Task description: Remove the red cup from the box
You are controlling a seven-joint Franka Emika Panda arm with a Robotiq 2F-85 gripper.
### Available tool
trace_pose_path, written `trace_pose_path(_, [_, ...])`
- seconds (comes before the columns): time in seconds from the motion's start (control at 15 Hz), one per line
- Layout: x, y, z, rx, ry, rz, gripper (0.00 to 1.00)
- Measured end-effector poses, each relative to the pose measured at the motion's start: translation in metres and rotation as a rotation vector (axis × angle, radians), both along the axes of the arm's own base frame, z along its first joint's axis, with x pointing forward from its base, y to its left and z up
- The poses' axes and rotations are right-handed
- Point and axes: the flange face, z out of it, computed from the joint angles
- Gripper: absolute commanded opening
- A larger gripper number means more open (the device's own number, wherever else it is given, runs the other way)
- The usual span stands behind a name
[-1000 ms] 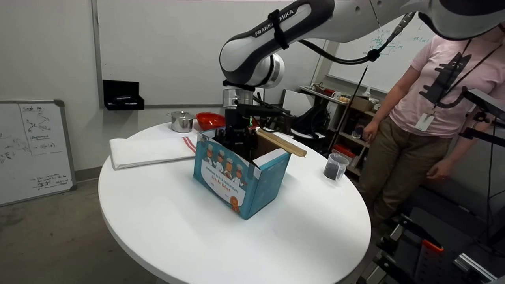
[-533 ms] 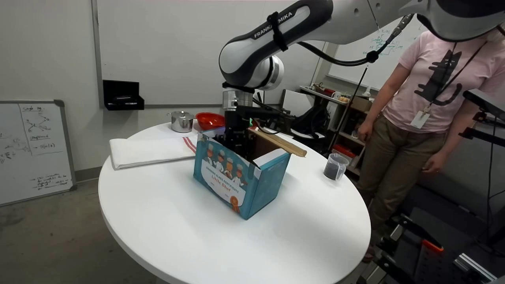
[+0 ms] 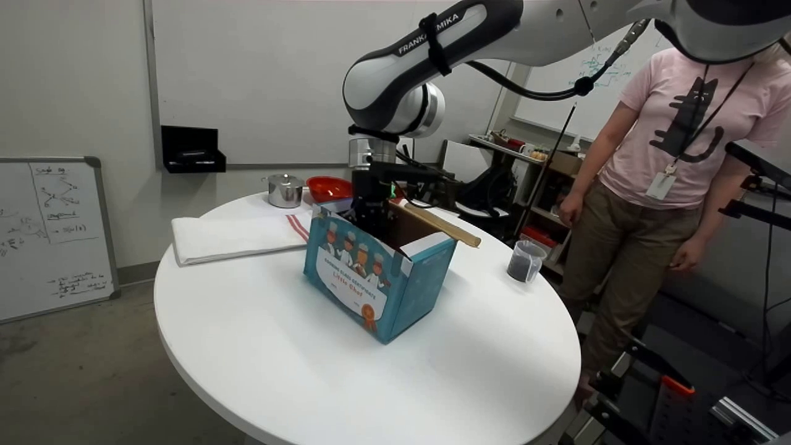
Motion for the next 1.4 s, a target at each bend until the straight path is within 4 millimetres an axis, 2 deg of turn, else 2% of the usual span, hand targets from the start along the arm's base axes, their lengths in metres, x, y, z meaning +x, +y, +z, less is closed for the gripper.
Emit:
trace_pose_path(0.47, [-0.003, -0.004, 0.008, -0.008, 0.045, -0.022, 0.02])
trace_pose_path(1.0, [-0.004, -0.017, 0.04, -0.049, 0.086, -0.08, 0.02])
trace_pose_path(1.4, [-0.007, -0.016, 0.055, -0.071, 0.116, -0.094, 0.02])
